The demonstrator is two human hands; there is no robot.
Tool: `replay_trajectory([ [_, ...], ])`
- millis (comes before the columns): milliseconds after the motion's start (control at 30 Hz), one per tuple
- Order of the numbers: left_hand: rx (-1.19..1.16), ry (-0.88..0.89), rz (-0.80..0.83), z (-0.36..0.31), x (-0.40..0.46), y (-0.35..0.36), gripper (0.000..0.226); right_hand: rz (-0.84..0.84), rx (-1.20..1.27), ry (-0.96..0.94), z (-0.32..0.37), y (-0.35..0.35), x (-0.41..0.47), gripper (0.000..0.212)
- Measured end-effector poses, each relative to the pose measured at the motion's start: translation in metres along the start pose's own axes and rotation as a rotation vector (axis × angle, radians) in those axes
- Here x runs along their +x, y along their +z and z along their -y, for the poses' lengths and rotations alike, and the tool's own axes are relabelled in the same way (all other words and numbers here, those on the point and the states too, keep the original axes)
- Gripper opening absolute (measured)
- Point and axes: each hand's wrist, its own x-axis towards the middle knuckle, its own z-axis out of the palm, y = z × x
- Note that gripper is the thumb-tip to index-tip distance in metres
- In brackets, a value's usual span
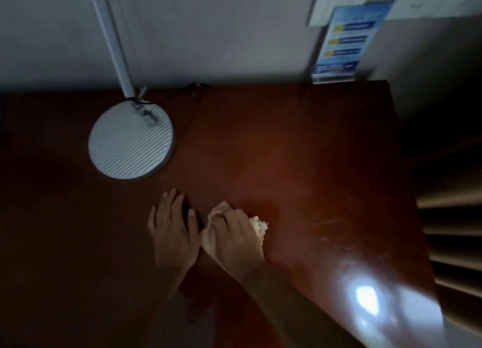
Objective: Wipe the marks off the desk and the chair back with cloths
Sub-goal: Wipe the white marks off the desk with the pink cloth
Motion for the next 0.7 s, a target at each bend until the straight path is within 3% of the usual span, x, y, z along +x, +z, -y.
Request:
replay_trajectory([
  [200,-0.024,-0.045,-0.079,0.002,0.01,0.006,0.047,0.12,-0.04,-0.032,-0.001,0.054,0.081,0.032],
  [300,0.013,-0.057,-0.054,0.005,0.01,0.004,0.05,0.073,-0.045,0.058,-0.023,0.055,0.129,0.033],
  [433,0.054,-0.07,-0.025,0.004,0.012,0.007,0.05,0.021,-0.158,0.247,-0.092,0.047,0.166,0.017],
  [533,0.057,-0.079,0.011,0.006,0.012,0.004,0.052,-0.004,-0.261,0.403,-0.117,0.033,0.169,0.026],
  [633,0.035,-0.089,0.021,0.007,0.014,0.002,0.054,-0.005,-0.241,0.429,-0.072,0.03,0.143,0.03],
  [700,0.019,-0.077,0.015,0.007,0.015,0.001,0.055,0.1,-0.149,0.301,-0.025,0.028,0.108,0.03],
])
